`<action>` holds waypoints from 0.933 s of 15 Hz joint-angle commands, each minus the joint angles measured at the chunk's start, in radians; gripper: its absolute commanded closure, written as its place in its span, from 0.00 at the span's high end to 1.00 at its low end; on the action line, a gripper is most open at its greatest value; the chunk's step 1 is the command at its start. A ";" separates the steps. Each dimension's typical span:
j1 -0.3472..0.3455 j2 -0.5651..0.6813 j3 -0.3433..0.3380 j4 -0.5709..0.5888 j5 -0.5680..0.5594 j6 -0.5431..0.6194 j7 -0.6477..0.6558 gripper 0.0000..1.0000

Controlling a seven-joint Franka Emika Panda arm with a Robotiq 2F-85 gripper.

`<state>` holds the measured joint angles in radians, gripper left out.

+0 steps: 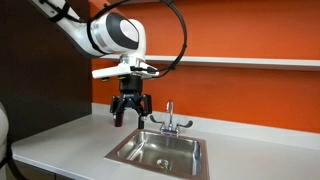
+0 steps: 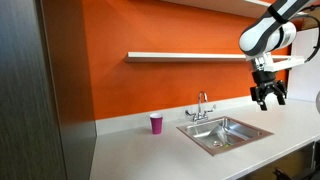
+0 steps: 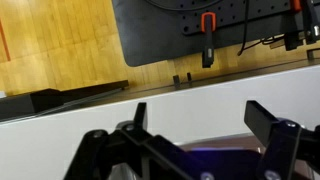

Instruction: Remove the green packet from the sink

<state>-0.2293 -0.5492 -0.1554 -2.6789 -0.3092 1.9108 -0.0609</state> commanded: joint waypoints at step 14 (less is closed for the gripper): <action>0.045 0.120 0.019 0.069 0.017 0.041 0.020 1.00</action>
<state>-0.2089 -0.5210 -0.1546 -2.6668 -0.3049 1.9281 -0.0596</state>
